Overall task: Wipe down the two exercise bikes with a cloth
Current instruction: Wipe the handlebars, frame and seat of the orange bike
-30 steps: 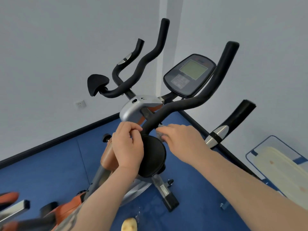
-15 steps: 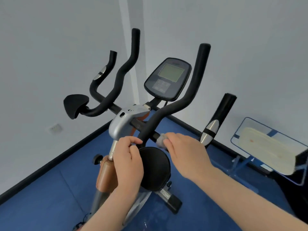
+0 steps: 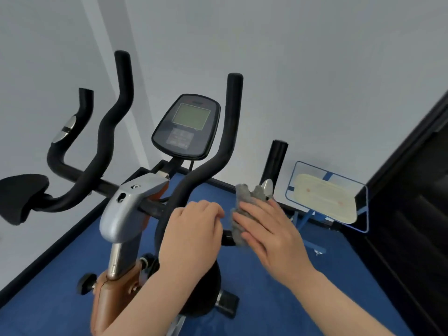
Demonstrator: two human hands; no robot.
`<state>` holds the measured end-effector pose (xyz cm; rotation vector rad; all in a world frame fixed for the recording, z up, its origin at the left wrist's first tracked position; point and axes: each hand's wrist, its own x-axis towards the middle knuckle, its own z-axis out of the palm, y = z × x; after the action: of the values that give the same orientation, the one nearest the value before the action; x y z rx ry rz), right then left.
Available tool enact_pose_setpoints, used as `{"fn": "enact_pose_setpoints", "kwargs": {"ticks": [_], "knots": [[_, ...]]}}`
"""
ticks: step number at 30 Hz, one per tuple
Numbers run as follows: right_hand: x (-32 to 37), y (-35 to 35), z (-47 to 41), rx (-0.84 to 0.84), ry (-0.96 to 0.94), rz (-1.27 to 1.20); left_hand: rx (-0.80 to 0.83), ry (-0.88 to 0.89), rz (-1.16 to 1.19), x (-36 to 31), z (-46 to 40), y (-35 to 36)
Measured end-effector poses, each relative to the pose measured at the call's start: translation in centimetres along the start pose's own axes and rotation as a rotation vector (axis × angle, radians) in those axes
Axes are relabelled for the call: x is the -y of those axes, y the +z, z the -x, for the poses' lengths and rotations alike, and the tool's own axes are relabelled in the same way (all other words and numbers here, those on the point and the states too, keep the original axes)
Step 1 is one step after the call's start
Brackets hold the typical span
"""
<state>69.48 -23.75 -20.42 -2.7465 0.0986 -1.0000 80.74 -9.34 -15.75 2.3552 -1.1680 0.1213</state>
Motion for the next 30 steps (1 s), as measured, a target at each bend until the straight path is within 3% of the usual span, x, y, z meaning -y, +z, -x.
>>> {"fn": "enact_pose_setpoints", "kwargs": {"ticks": [1,4,5,8,12,19,25,30], "knots": [[-0.8,-0.4,-0.7,-0.019,0.070,-0.017,0.004,0.040,-0.048,0.1,0.2,0.1],[-0.3,-1.0,-2.9,-0.213,0.527,-0.180,-0.049,0.110,-0.090,0.4,0.5,0.5],[1.1,-0.4,-3.1,-0.234,0.585,-0.176,-0.061,0.126,-0.099,0.5,0.6,0.5],[4.0,1.4,-2.1,-0.203,0.589,-0.141,-0.099,0.196,-0.125,0.7,0.5,0.8],[1.0,0.1,-4.7,-0.133,0.610,-0.092,-0.098,0.236,-0.133,0.9,0.6,0.9],[0.2,0.3,-3.8,-0.106,0.491,-0.134,-0.056,0.175,-0.127,0.6,0.5,0.6],[-4.5,-2.1,-8.6,-0.135,0.329,0.018,-0.044,0.111,-0.129,0.3,0.4,0.6],[-2.0,-0.4,-6.7,-0.298,0.570,-0.320,-0.048,-0.024,-0.128,-0.3,0.2,0.6]]}}
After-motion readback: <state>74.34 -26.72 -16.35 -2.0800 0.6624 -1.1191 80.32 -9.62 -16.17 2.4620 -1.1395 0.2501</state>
